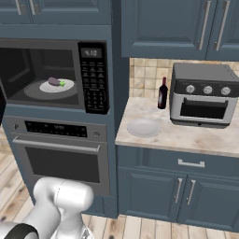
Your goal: Pick the eggplant from the counter and place it in the microwave. Then turn on the microwave.
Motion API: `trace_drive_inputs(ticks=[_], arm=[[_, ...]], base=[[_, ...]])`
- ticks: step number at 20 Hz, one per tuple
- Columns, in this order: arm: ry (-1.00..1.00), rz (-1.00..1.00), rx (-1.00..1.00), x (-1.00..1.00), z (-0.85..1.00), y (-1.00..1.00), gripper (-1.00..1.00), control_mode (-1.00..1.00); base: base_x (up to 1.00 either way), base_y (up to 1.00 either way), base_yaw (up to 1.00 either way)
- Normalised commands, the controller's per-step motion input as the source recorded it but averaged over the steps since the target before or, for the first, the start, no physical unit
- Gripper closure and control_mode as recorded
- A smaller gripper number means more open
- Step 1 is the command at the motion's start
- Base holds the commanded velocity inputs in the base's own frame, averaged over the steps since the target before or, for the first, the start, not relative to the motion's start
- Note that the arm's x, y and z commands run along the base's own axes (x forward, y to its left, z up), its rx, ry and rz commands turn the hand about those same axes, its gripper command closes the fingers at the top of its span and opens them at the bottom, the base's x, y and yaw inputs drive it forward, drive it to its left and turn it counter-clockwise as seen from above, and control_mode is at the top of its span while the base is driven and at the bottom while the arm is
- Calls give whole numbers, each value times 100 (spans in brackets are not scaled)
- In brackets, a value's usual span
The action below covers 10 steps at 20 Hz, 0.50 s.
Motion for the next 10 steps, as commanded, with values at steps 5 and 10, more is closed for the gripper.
trace_drive_inputs(ticks=[5, 10], arm=[[0, -8, 0, -3, 0, 25, 100, -100], [0, -8, 0, -1, 0, 27, 100, -100]], base=[[0, 0, 0], [0, 0, 0]])
